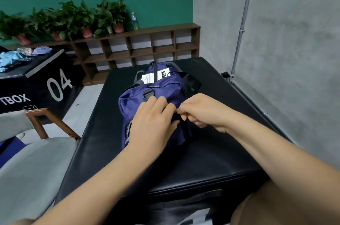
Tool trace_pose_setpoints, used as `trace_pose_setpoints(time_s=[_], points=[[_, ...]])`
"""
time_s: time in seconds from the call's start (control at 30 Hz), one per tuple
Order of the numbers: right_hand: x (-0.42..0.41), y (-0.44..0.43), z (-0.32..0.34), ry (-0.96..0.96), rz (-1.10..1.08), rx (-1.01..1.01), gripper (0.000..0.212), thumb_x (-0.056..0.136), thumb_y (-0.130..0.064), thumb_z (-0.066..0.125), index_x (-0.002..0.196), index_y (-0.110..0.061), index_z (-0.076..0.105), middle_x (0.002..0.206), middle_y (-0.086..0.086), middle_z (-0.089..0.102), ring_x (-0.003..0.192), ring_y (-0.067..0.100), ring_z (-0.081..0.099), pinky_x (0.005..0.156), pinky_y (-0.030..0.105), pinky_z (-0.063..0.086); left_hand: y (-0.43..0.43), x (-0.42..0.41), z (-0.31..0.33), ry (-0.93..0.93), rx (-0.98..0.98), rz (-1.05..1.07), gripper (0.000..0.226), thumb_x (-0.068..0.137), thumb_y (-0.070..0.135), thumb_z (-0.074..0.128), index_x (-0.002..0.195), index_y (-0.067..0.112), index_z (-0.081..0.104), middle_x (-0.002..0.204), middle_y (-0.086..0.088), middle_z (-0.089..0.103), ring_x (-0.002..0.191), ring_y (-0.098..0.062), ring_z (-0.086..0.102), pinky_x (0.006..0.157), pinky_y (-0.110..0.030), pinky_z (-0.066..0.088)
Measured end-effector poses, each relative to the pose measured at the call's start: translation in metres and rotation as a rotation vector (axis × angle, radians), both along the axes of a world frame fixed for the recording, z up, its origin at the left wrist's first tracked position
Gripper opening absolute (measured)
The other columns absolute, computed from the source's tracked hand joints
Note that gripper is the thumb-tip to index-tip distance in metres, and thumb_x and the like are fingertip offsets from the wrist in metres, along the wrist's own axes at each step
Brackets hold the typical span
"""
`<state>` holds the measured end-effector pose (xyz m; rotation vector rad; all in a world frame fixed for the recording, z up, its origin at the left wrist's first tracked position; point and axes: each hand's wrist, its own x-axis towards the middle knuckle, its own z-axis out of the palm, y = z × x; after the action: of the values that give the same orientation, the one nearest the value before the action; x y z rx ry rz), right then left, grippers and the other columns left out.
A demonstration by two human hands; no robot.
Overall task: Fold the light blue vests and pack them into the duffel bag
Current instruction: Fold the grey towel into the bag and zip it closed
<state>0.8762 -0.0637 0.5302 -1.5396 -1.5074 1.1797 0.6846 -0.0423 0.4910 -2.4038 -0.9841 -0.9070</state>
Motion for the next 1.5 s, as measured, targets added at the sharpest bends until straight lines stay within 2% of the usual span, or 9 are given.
trace_pose_setpoints(time_s=[0.27,0.37,0.47,0.53,0.7,1.0,1.1,1.3,1.5], points=[[-0.003,-0.005,-0.007,-0.105,0.048,0.134,0.027,0.094,-0.024,0.054,0.072,-0.012,0.064,0.054,-0.003,0.044,0.049,0.015,0.035,0.051,0.030,0.029,0.005,0.004,0.001,-0.104,-0.076,0.018,0.007,0.088,0.024,0.080,0.088,0.023,0.072,0.081,0.006,0.058,0.067,-0.018,0.058,0.051,-0.029,0.034],[0.004,-0.009,-0.015,-0.126,0.010,0.263,0.025,0.097,-0.030,0.053,0.081,-0.014,0.063,0.058,0.000,0.050,0.056,0.018,0.041,0.057,0.036,0.035,0.004,0.001,0.003,-0.150,-0.159,0.026,0.009,0.092,0.034,0.077,0.091,0.026,0.072,0.084,0.008,0.060,0.067,-0.016,0.060,0.049,-0.034,0.045],[0.007,-0.010,-0.025,-0.413,-0.048,0.495,0.006,0.095,-0.033,0.064,0.092,-0.028,0.061,0.065,-0.004,0.060,0.061,0.012,0.054,0.062,0.039,0.048,0.003,0.000,0.008,-0.216,-0.235,0.032,0.011,0.092,0.036,0.073,0.088,0.027,0.069,0.083,0.009,0.061,0.068,-0.015,0.060,0.055,-0.040,0.052],[0.002,-0.011,-0.031,-0.604,-0.024,0.582,0.016,0.090,-0.041,0.069,0.098,-0.034,0.057,0.068,-0.009,0.060,0.070,0.010,0.059,0.065,0.039,0.052,0.002,0.000,0.013,-0.232,-0.264,0.028,0.012,0.091,0.035,0.074,0.086,0.026,0.068,0.081,0.010,0.061,0.069,-0.014,0.059,0.059,-0.041,0.053],[-0.007,0.000,-0.040,-0.782,0.003,0.734,0.019,0.097,-0.044,0.061,0.098,-0.026,0.055,0.073,-0.010,0.056,0.076,0.027,0.062,0.064,0.041,0.047,0.000,-0.004,0.022,-0.282,-0.324,0.025,0.020,0.091,0.031,0.073,0.077,0.025,0.061,0.075,0.010,0.057,0.070,-0.013,0.056,0.062,-0.040,0.053],[0.001,0.002,-0.041,-0.890,0.001,0.728,0.017,0.096,-0.042,0.060,0.094,-0.027,0.054,0.070,-0.005,0.062,0.068,0.028,0.060,0.064,0.043,0.053,-0.003,-0.032,0.026,-0.430,-0.409,0.085,0.024,0.091,0.029,0.077,0.073,0.030,0.062,0.072,0.014,0.064,0.068,-0.006,0.060,0.066,-0.028,0.048],[0.007,-0.003,-0.043,-0.883,0.000,0.712,0.015,0.094,-0.040,0.062,0.093,-0.027,0.055,0.066,-0.006,0.059,0.065,0.027,0.059,0.063,0.043,0.053,-0.004,-0.049,0.018,-0.601,-0.583,0.081,0.024,0.093,0.028,0.079,0.072,0.026,0.067,0.069,0.011,0.068,0.064,-0.005,0.062,0.063,-0.023,0.047],[0.008,-0.009,-0.039,-0.915,0.034,0.715,0.017,0.091,-0.045,0.056,0.091,-0.028,0.053,0.063,-0.006,0.057,0.062,0.026,0.057,0.062,0.041,0.053,-0.007,-0.070,-0.003,-0.867,-0.814,0.001,0.014,0.095,0.028,0.080,0.084,0.021,0.077,0.077,-0.001,0.075,0.081,-0.031,0.073,0.083,-0.049,0.059],[0.007,-0.010,-0.029,-0.940,0.021,0.665,0.016,0.093,-0.038,0.064,0.090,-0.027,0.054,0.063,-0.006,0.057,0.063,0.024,0.057,0.063,0.041,0.053,-0.011,-0.079,-0.005,-1.014,-0.808,-0.058,0.019,0.096,0.029,0.079,0.082,0.017,0.075,0.077,-0.008,0.072,0.072,-0.015,0.059,0.074,-0.038,0.050]])
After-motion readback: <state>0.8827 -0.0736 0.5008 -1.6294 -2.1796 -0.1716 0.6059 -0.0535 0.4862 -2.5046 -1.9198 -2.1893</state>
